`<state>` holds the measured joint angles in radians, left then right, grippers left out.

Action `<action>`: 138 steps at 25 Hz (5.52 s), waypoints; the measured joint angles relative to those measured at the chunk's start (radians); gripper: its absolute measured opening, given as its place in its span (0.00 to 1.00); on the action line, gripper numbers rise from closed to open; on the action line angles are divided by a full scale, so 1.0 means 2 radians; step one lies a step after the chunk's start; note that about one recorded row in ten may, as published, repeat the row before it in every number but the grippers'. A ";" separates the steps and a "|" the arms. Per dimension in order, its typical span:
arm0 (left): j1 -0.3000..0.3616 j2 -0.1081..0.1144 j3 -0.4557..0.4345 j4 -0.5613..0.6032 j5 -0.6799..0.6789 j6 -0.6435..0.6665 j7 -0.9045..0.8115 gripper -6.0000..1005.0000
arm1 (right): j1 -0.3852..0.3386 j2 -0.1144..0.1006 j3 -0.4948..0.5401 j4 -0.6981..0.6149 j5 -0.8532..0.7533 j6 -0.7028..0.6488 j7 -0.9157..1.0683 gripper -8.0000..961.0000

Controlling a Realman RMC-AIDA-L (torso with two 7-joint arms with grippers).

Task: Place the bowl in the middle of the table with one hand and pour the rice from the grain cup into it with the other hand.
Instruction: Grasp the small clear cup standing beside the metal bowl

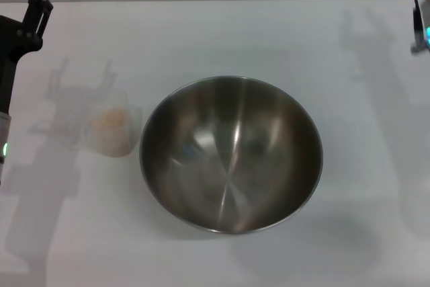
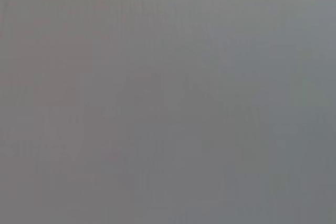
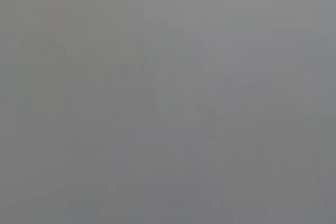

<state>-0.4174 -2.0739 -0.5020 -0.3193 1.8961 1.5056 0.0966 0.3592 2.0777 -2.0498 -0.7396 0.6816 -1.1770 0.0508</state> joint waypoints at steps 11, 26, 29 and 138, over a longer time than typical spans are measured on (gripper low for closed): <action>0.038 0.000 0.032 -0.003 0.001 0.034 -0.022 0.83 | 0.012 -0.003 0.012 0.246 -0.067 -0.143 0.177 0.45; 0.137 -0.002 0.092 -0.033 0.001 0.010 -0.028 0.83 | 0.026 -0.006 0.007 0.274 -0.073 -0.080 0.179 0.45; 0.141 -0.002 0.092 -0.035 0.001 0.000 -0.027 0.83 | 0.027 -0.006 0.007 0.275 -0.081 -0.075 0.179 0.45; 0.101 -0.002 0.057 -0.054 -0.009 -0.169 0.039 0.47 | 0.038 -0.002 0.000 0.272 -0.089 -0.036 0.159 0.45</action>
<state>-0.2162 -2.0785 -0.3878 -0.4279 1.8773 1.1671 0.1740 0.4357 2.0740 -2.0507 -0.1964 0.5031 -1.2485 0.3682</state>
